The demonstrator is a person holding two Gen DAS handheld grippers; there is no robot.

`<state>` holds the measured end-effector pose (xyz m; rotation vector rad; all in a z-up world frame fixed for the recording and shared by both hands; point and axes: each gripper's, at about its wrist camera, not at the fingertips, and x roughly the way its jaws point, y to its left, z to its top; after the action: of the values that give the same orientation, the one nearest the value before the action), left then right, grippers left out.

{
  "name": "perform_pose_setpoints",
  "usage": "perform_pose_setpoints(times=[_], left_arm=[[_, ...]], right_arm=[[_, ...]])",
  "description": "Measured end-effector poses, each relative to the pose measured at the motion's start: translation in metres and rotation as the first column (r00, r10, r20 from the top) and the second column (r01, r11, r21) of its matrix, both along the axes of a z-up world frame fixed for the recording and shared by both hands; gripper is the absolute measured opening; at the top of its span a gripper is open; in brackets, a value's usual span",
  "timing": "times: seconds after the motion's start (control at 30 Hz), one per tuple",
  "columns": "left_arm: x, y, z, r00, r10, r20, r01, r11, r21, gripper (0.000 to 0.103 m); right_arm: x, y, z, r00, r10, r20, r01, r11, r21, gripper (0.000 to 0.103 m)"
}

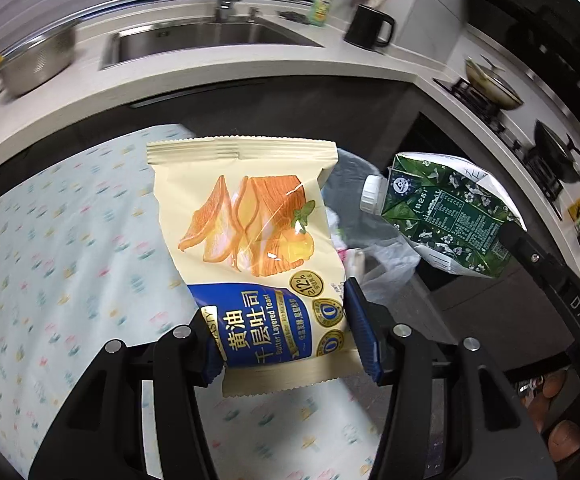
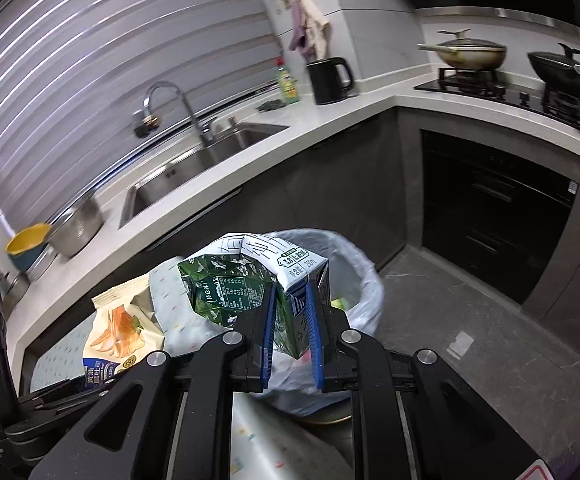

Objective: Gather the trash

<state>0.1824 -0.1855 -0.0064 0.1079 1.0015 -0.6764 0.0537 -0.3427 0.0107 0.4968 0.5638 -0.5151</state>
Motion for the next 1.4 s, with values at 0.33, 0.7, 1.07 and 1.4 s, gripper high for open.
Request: perform_pose_setpoints(times=[0.33, 0.7, 1.07, 1.4], left_arm=[[0.030, -0.054, -0.021, 0.998, -0.062, 0.028, 0.061, 0.998, 0.010, 0.074], [0.045, -0.014, -0.021, 0.996, 0.040, 0.076, -0.042, 0.999, 0.016, 0.080], [0.055, 0.033, -0.023, 0.985, 0.155, 0.074, -0.157, 0.987, 0.021, 0.082], [0.034, 0.060, -0.010, 0.975, 0.202, 0.098, -0.205, 0.979, 0.022, 0.082]], right_arm=[[0.007, -0.040, -0.012, 0.997, -0.077, -0.018, 0.077, 0.997, -0.003, 0.014], [0.057, -0.026, -0.025, 1.000, 0.013, -0.025, -0.013, 1.000, 0.020, 0.014], [0.108, 0.015, -0.035, 0.988, 0.136, -0.075, -0.135, 0.991, 0.019, 0.023], [0.077, 0.047, -0.020, 0.978, 0.176, -0.112, -0.176, 0.984, 0.006, 0.038]])
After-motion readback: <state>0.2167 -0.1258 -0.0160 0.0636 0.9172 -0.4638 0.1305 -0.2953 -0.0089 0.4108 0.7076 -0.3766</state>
